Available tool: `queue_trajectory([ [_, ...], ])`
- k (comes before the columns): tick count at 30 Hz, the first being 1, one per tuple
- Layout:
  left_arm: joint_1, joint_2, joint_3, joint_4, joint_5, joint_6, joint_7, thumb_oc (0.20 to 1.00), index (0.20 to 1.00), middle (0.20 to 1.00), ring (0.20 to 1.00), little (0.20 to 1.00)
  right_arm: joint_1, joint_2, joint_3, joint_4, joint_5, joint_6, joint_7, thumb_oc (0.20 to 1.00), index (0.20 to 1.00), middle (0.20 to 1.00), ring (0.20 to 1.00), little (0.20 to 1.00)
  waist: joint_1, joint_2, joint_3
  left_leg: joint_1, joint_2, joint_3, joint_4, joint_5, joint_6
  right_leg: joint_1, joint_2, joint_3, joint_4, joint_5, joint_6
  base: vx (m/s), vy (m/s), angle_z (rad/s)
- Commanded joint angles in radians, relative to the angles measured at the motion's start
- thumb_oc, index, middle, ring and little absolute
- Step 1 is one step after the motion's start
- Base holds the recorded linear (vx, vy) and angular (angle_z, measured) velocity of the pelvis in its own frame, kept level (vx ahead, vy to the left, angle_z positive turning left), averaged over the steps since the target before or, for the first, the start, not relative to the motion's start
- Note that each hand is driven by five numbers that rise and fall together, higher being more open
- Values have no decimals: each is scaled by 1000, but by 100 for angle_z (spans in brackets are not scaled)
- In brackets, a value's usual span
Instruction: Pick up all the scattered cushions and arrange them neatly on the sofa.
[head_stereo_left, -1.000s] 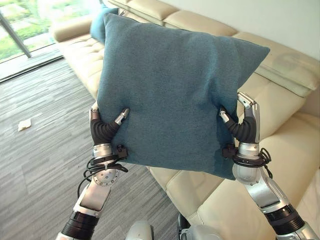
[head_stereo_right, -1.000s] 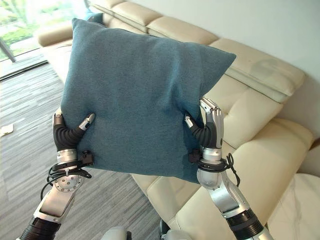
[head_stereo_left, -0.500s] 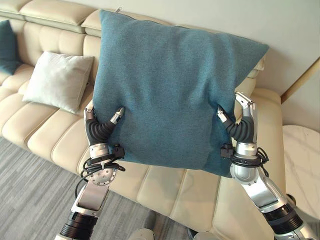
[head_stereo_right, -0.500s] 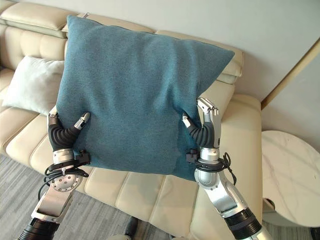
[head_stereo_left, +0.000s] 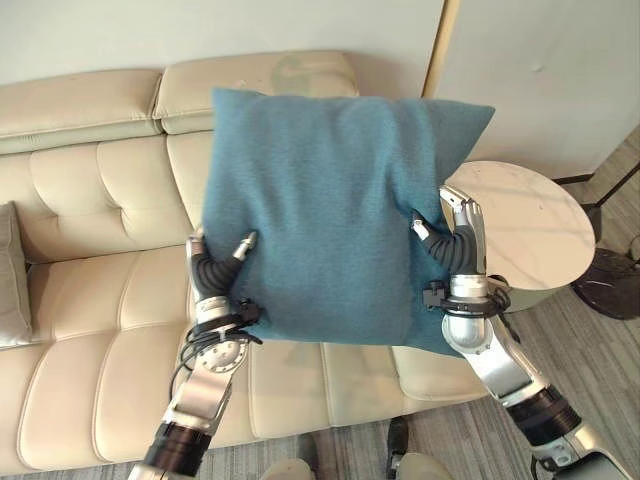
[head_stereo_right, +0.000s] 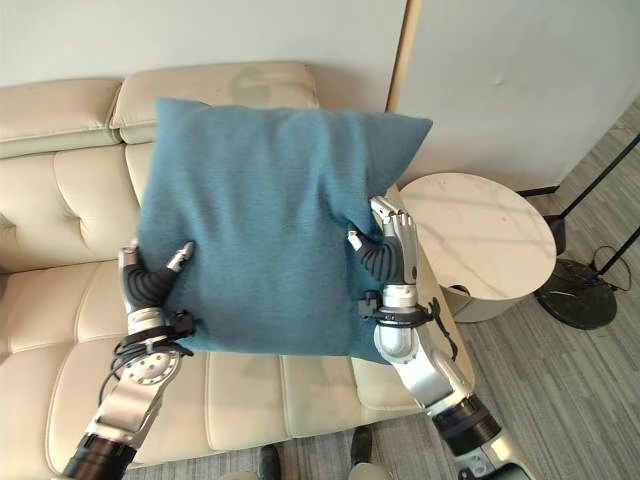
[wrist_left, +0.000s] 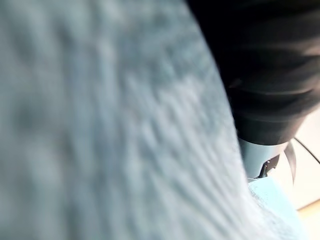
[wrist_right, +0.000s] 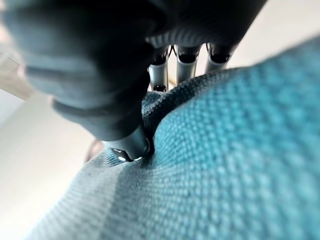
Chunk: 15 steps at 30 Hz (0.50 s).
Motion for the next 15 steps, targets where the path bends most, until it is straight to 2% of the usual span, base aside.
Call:
queue_trajectory([
  [1, -252, 46, -79, -12, 34, -67, 84, 200, 200, 200, 200, 200, -272, 83, 116, 27, -40, -6, -61, 200, 200, 200, 200, 200, 29, -16, -31, -83, -1, -87, -3, -59, -8, -53, -56, 68, 85, -156, 70, -285, -30, 9],
  [3, -361, 61, -101, 40, 42, -64, 115, 200, 200, 200, 200, 200, -367, 80, 138, 94, -34, 11, -80, 200, 200, 200, 200, 200, 40, -22, 10, -158, 3, -97, 25, -44, -8, -129, -57, 77, 134, -158, 64, -321, -47, 17],
  [5, -484, 85, -118, 90, 46, -64, 137, 200, 200, 200, 200, 200, -485, 58, 161, 156, -30, 24, -88, 200, 200, 200, 200, 200, 52, -32, 46, -286, 3, -117, 119, -50, -13, -232, -67, 81, 209, -167, 59, -286, -63, 29],
  [6, -536, 94, -127, 116, 46, -63, 148, 200, 200, 200, 200, 200, -542, 45, 168, 183, -26, 27, -94, 200, 200, 200, 200, 200, 54, -35, 55, -349, -1, -128, 165, -55, -15, -285, -70, 81, 245, -170, 55, -161, -45, 34],
  [7, -536, 95, -127, 117, 46, -64, 148, 200, 200, 200, 200, 200, -543, 45, 168, 184, -26, 27, -94, 200, 200, 200, 200, 200, 54, -35, 53, -351, -1, -129, 166, -56, -15, -288, -70, 81, 246, -171, 55, -146, -63, 33],
  [8, -636, 114, -141, 174, 41, -63, 161, 200, 200, 200, 200, 200, -646, 21, 191, 246, -21, 38, -96, 200, 200, 200, 200, 200, 63, -43, 66, -442, -9, -150, 234, -67, -22, -361, -77, 74, 299, -183, 53, -96, -68, 21],
  [10, -736, 135, -163, 245, 34, -57, 164, 200, 200, 200, 200, 200, -759, -3, 220, 325, -8, 49, -96, 200, 200, 200, 200, 200, 70, -51, 67, -514, -10, -166, 279, -74, -27, -420, -86, 68, 344, -193, 54, -80, -73, 33],
  [11, -803, 146, -184, 303, 23, -49, 163, 200, 200, 200, 200, 200, -815, -6, 239, 366, 1, 51, -95, 200, 200, 200, 200, 200, 75, -56, 73, -547, -11, -175, 299, -75, -29, -448, -89, 68, 365, -196, 55, -86, -59, 41],
  [12, -971, 187, -242, 432, 6, -42, 153, 200, 200, 200, 200, 200, -964, -35, 299, 472, 29, 56, -94, 200, 200, 200, 200, 200, 80, -61, 84, -622, -16, -186, 347, -84, -32, -520, -96, 68, 424, -213, 56, -79, -49, 27],
  [13, -979, 188, -243, 438, 4, -45, 153, 200, 200, 200, 200, 200, -971, -36, 300, 477, 30, 54, -95, 200, 200, 200, 200, 200, 80, -61, 85, -628, -16, -186, 352, -85, -31, -526, -97, 69, 428, -215, 56, -67, -17, 36],
  [15, -1124, 235, -298, 538, 5, -33, 148, 200, 200, 200, 200, 200, -1096, -71, 340, 539, 47, 57, -103, 200, 200, 200, 200, 200, 81, -60, 97, -719, -23, -199, 428, -105, -31, -610, -104, 80, 506, -230, 56, -13, 0, 32],
])
